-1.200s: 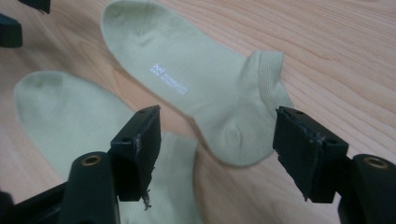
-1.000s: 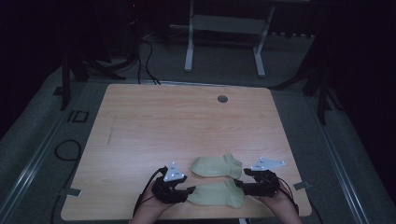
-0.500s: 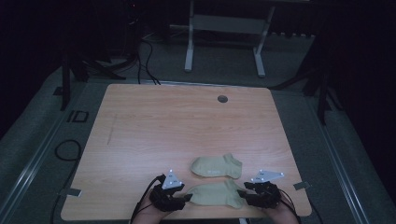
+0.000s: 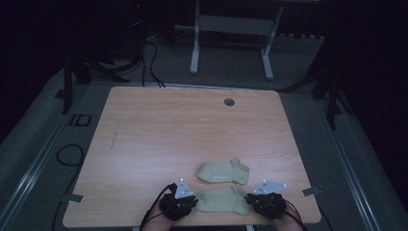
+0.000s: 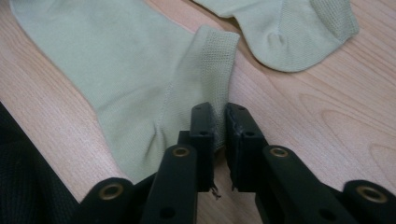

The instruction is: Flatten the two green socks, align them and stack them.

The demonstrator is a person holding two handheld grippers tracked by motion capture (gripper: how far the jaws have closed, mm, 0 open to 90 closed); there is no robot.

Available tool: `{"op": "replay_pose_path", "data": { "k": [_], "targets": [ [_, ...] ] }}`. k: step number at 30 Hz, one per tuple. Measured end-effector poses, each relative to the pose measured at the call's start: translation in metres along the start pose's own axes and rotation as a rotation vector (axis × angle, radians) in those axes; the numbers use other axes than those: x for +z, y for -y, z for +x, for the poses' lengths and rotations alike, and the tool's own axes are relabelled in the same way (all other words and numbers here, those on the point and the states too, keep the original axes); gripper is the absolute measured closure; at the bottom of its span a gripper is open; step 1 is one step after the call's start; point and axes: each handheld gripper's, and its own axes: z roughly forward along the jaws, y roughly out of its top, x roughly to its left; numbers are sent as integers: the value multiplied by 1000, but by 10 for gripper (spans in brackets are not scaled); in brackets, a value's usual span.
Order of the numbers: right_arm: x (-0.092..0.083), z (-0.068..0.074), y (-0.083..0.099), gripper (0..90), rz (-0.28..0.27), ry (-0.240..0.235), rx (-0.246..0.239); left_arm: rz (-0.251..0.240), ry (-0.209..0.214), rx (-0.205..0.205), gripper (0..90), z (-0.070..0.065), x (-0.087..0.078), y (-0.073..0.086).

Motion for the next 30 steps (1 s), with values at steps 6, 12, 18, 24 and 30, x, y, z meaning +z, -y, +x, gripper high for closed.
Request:
{"op": "replay_pose_path", "data": {
  "k": [6,12,18,24,30],
  "targets": [
    [-10,-2,-1,835,-35,-35,42,-36,1,-3,873,1,-10,-5],
    [-29,-11,-18,835,-113,-26,84,-82,-25,0,874,7,-26,-24],
    [-42,-28,-46,835,-157,16,69,-131,-58,26,873,17,-37,-53],
    [-41,-50,-66,834,-171,35,102,-153,-87,11,874,28,-30,-73],
    [-12,-71,-62,834,-106,22,161,-107,-92,-2,873,35,-6,-76]
  ]
}}
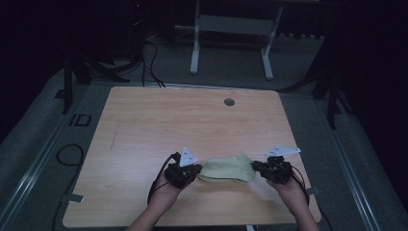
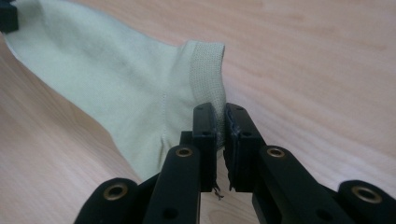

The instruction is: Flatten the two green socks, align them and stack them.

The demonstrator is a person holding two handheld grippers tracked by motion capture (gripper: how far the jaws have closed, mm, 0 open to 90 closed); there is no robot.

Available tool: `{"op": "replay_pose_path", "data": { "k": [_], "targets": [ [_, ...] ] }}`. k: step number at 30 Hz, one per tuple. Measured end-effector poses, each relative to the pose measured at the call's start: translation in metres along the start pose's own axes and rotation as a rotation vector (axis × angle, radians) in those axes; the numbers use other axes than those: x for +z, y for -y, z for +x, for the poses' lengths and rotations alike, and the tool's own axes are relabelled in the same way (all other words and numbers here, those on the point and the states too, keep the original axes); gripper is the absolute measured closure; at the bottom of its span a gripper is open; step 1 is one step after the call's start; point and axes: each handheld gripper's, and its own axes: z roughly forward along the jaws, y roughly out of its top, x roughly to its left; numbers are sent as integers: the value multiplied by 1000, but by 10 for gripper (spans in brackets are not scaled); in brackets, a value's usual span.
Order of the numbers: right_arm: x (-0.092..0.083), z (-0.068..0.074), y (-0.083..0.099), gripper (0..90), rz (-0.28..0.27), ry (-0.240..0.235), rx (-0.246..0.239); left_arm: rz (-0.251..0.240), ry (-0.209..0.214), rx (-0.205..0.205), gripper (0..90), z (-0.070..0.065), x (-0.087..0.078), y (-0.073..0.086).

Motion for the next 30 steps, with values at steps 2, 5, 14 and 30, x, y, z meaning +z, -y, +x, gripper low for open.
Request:
{"op": "replay_pose_path", "data": {
  "k": [2,5,14,30],
  "targets": [
    [8,-3,3,834,21,1,8,15,-8,5,873,0,7,2],
    [16,-5,6,834,41,3,15,56,-3,15,873,1,19,7],
    [37,-12,15,832,66,-15,59,52,-48,20,872,1,22,9],
    [51,-10,12,824,84,-3,61,121,-42,-6,869,10,32,21]
  ]
}}
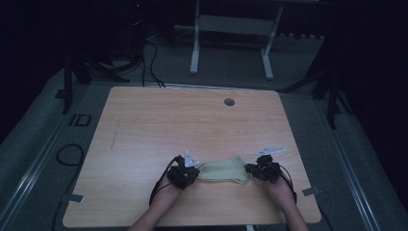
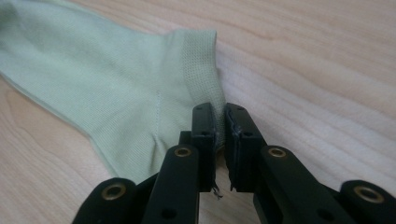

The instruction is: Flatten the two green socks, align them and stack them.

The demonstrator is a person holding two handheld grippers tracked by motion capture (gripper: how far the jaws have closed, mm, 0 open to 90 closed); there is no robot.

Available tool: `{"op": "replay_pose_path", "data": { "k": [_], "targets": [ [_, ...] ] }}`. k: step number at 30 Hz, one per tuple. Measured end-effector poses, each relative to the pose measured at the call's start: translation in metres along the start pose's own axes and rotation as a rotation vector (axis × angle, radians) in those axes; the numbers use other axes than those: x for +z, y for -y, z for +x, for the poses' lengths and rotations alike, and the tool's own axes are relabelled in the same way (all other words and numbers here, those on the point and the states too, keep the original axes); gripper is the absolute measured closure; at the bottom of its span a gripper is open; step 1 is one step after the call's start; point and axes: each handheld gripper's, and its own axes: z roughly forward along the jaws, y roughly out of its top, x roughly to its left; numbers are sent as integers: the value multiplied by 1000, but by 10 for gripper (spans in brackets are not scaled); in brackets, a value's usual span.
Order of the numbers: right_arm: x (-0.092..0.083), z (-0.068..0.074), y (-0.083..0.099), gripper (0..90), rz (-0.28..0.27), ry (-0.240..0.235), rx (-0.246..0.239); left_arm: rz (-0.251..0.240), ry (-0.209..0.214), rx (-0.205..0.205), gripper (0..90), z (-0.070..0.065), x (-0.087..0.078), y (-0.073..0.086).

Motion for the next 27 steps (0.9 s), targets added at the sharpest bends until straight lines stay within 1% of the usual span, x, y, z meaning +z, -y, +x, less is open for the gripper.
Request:
{"op": "replay_pose_path", "data": {
  "k": [1,3,5,6,7,8,9,11,13,14,15,17,18,20,22,23,24,25,26,27],
  "targets": [
    [0,-1,1,823,-9,-4,11,2,1,-3,869,0,1,0],
    [0,-1,2,820,-9,-5,8,3,6,-15,868,2,2,2],
    [0,0,2,804,-6,-5,7,8,8,-19,849,2,3,2],
    [0,0,2,758,1,-5,1,-3,7,-22,849,2,2,1],
    [-1,1,0,665,17,-3,-5,-26,-3,-25,678,2,-1,0],
    [-3,1,-1,647,8,-4,-7,-52,-25,-29,594,1,-6,-2],
    [-7,2,-2,625,-2,-5,-7,-92,-32,-39,572,2,-11,-4],
    [-16,5,-6,589,-30,-16,-6,-148,-39,-41,573,1,-22,-9],
    [-23,11,-10,578,-60,-28,-12,-192,-59,-22,574,-3,-31,-14],
    [-25,15,-12,567,-70,-41,-16,-203,-55,-12,581,-5,-34,-17],
    [-27,19,-13,574,-80,-53,-25,-209,-41,-2,616,-8,-35,-19],
    [-26,28,-15,586,-91,-68,-36,-190,-19,27,694,-14,-31,-23],
    [-25,32,-15,596,-90,-73,-39,-169,-12,37,725,-16,-26,-23],
    [-18,39,-13,598,-79,-68,-53,-125,-6,51,760,-19,-13,-23],
    [-9,44,-11,600,-56,-55,-67,-98,39,33,759,-18,0,-22],
    [-9,44,-11,600,-56,-55,-67,-98,39,33,759,-18,0,-22],
    [-5,45,-10,597,-38,-47,-84,-62,19,24,759,-18,16,-19],
    [7,49,-6,581,8,1,-116,-53,16,23,758,-18,19,-19],
    [9,49,-5,558,17,-2,-125,-40,9,21,757,-17,23,-18],
    [13,51,-3,552,15,15,-158,-28,2,20,751,-17,25,-17]
  ]
}}
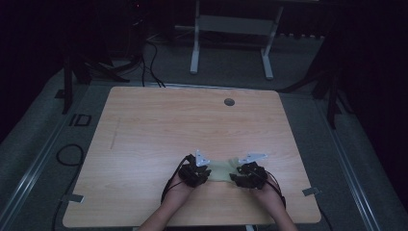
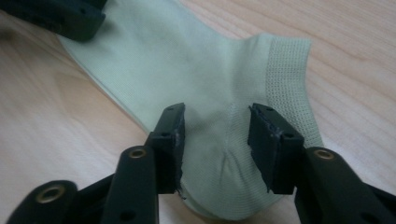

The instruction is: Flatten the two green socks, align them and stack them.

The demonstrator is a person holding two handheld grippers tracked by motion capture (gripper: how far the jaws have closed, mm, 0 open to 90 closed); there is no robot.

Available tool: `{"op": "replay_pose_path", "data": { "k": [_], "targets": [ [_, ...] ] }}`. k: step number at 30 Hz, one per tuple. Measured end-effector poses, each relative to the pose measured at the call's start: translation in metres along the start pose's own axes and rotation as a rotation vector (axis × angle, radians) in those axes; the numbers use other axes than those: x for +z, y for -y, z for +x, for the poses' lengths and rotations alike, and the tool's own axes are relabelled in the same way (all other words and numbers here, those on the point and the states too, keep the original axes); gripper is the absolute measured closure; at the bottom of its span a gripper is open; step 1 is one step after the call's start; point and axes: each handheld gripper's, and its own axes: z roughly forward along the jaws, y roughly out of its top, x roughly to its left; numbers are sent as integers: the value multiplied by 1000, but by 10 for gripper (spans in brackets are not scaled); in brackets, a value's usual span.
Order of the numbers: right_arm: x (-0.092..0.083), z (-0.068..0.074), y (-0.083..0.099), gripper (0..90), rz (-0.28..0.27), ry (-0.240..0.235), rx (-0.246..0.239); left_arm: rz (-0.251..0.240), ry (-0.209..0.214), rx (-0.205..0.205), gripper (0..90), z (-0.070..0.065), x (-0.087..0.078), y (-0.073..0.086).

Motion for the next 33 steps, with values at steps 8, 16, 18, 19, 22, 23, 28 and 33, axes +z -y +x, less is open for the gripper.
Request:
{"op": "replay_pose_path", "data": {
  "k": [8,16,18,19,22,23,28,33],
  "targets": [
    [10,-10,-8,554,-37,-16,-51,-6,-7,-33,737,13,-4,9],
    [29,-16,-31,552,-40,-40,-67,-17,-41,-64,733,33,-7,12],
    [33,-15,-38,552,-35,-41,-74,-13,-53,-59,733,37,-7,12],
    [35,-15,-41,551,-32,-43,-74,-14,-58,-54,733,39,-7,12],
    [40,-16,-47,550,-32,-44,-77,-18,-70,-55,733,47,-6,11],
    [42,-16,-49,549,-33,-47,-78,-25,-72,-51,733,50,-6,11],
    [46,-19,-54,549,-35,-57,-74,-44,-82,-54,732,57,-4,13],
    [49,-20,-59,546,-28,-60,-75,-32,-98,-54,731,58,-3,10]
  ]
}}
